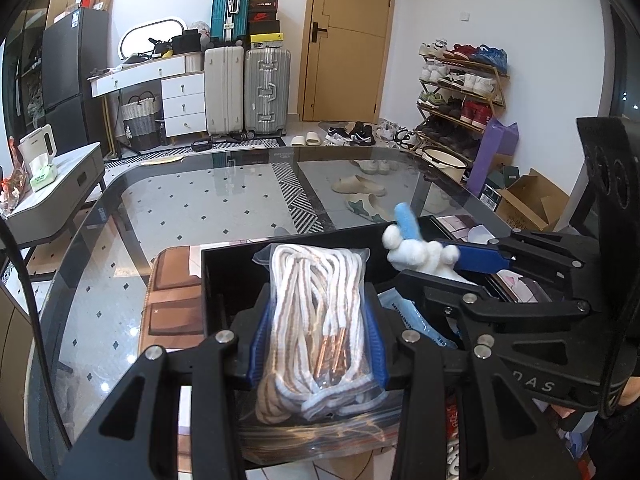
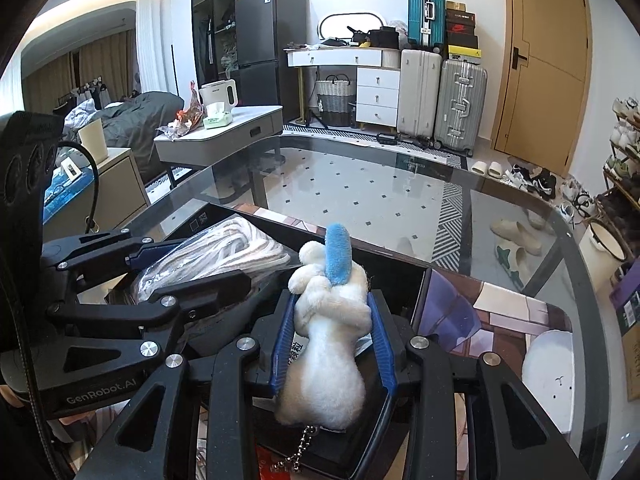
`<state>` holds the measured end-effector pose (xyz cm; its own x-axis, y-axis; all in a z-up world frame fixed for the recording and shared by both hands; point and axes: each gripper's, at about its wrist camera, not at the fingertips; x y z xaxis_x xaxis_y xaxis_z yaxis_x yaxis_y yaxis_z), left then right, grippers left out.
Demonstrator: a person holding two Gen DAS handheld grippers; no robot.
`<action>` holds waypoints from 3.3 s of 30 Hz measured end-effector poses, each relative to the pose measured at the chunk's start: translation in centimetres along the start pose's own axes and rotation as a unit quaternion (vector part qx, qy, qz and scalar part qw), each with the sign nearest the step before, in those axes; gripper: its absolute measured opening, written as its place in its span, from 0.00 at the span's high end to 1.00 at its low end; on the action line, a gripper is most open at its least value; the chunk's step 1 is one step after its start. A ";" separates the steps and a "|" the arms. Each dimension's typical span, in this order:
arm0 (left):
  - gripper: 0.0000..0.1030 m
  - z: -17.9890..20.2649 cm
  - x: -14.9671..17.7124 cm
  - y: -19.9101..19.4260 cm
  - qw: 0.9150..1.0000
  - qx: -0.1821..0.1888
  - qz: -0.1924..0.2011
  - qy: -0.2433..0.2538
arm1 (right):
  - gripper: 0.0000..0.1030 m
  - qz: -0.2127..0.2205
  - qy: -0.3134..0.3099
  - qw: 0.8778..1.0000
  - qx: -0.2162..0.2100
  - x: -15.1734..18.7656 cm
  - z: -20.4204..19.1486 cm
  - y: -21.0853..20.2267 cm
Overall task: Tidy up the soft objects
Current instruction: 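Lower the rope bag into the box with the left gripper while the right gripper drops the plush toy in, then move the right gripper to the coiled white cable and grasp it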
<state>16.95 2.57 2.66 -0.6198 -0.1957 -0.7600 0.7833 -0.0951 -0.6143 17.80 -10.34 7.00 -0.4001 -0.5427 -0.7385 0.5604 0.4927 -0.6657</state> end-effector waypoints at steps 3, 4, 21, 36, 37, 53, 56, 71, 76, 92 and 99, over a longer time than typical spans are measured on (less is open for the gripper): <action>0.52 -0.2 0.0 -0.3 1.000 -0.004 0.001 0.001 | 0.50 0.013 -0.012 1.000 0.014 0.3 -0.2 -1.1; 0.45 -0.2 0.0 -0.6 1.000 -0.005 0.004 0.000 | 0.48 0.020 -0.015 1.000 0.016 0.4 -0.1 -1.7; 0.00 -0.7 2.2 -6.2 0.999 -0.008 0.037 0.002 | 0.01 0.026 0.034 0.999 0.008 5.0 0.3 -7.6; 0.00 -1.5 5.4 -7.6 0.999 -0.018 0.027 -0.013 | 0.01 0.004 0.066 0.998 -0.003 9.0 -0.5 -9.0; 0.00 -1.6 5.7 -7.6 0.999 -0.017 0.024 -0.014 | 0.01 0.003 0.067 0.998 -0.004 9.3 -0.6 -9.0; 0.00 -1.1 8.4 -6.9 1.000 -0.001 -0.007 -0.006 | 0.01 -0.015 0.086 0.996 -0.016 11.9 -1.9 -8.8; 0.00 -0.9 8.6 -6.9 1.000 0.004 -0.009 -0.002 | 0.01 -0.019 0.089 0.996 -0.023 11.9 -2.2 -8.6; 0.00 -1.4 8.6 -7.0 1.000 0.021 -0.013 -0.011 | 0.01 -0.058 0.098 0.993 0.001 12.2 -2.3 -6.7; 0.00 -1.4 8.6 -6.8 1.000 0.022 -0.015 -0.008 | 0.01 -0.064 0.085 0.994 0.005 12.1 -2.7 -6.4; 0.00 -1.4 8.7 -6.7 1.000 0.023 -0.016 -0.009 | 0.05 -0.049 0.027 0.998 0.025 10.8 -4.6 -5.9; 0.00 -1.4 8.8 -6.7 1.000 0.024 -0.016 -0.010 | 0.22 -0.038 0.026 0.999 0.019 11.1 -4.7 -6.3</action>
<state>6.19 2.84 -0.22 -0.6437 -0.2113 -0.7355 0.7649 -0.1480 -0.6269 6.44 -16.31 2.53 -0.4797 -0.5410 -0.6907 0.5532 0.4245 -0.7167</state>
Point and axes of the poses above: each gripper's, at about its wrist camera, not at the fingertips, and y roughly the way its jaws point, z to its right, x to its underside, and after that the axes turned 8 degrees about -y, right-handed
